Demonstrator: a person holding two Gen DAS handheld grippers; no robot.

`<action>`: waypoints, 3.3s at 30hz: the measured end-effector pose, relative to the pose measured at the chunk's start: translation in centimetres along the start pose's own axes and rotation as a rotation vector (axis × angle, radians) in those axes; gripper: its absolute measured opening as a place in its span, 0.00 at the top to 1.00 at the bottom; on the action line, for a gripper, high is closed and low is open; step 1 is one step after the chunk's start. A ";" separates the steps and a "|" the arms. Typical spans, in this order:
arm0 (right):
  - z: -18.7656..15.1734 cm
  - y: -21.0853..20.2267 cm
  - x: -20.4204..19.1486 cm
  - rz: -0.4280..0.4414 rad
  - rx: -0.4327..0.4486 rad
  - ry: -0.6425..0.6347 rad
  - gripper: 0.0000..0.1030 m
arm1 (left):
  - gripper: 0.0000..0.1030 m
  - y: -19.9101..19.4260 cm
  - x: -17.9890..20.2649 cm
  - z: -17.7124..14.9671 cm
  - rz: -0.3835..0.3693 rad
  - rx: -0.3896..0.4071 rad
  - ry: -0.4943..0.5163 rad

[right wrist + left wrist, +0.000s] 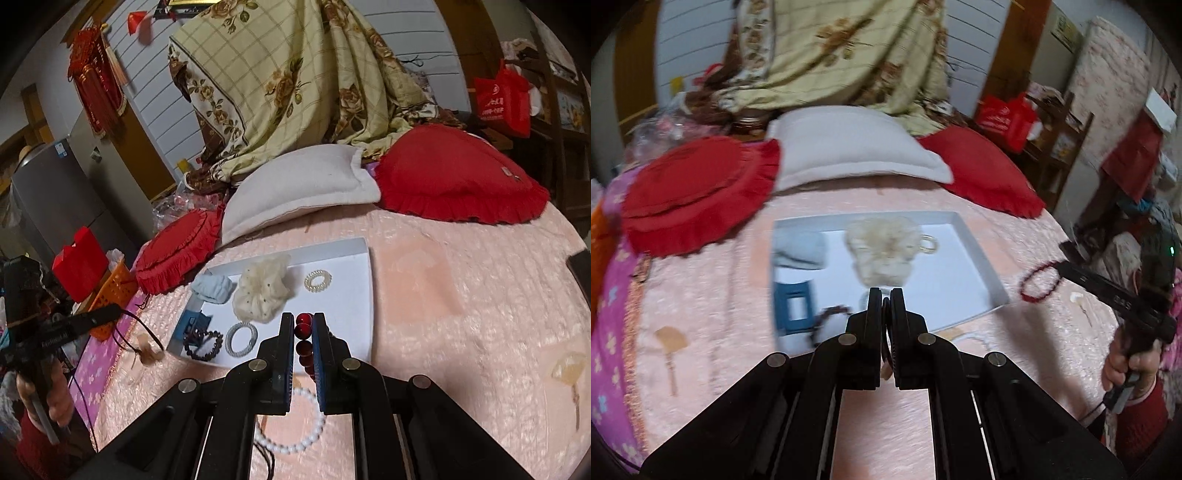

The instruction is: Organize jewelry

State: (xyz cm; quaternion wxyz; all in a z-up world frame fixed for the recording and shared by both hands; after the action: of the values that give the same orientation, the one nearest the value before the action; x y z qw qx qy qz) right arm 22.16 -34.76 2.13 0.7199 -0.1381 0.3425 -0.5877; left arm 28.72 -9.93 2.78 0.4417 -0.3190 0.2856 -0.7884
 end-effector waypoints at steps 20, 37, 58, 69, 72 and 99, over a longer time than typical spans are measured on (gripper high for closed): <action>3.4 13.8 3.0 -0.018 -0.141 0.034 0.92 | 0.97 15.2 5.4 0.4 -0.064 -0.199 -0.091; 2.2 15.6 5.2 -0.115 -0.201 0.044 0.87 | 0.83 15.3 4.5 -0.7 -0.080 -0.215 -0.106; -8.7 4.3 3.7 -0.086 -0.216 0.001 0.68 | 0.67 5.3 1.6 -11.2 -0.004 -0.148 -0.075; -11.9 4.8 0.0 0.015 -0.235 -0.036 0.68 | 0.67 9.8 2.9 -12.2 0.115 -0.168 0.009; -13.8 4.2 -3.2 0.067 -0.262 -0.125 0.68 | 0.67 10.2 1.8 -11.9 0.109 -0.180 -0.030; -7.0 -0.7 16.1 -0.540 -0.127 0.008 0.88 | 0.67 9.9 0.2 -11.1 0.092 -0.174 -0.101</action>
State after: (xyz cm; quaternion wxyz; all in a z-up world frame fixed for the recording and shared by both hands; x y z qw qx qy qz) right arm 18.21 -48.63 -7.82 0.5255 -0.2670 0.3323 -0.7363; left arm 25.35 -12.68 -11.42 0.4617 -0.3823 0.3447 -0.7224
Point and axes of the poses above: each gripper's, at about its wrist camera, not at the fingertips, and y roughly the way its jaws point, x to its right, z to its top, the point moved 6 cm from there along y, roughly the way its jaws point, and after that the axes turned 5 degrees about -y, right-handed, at the moved point
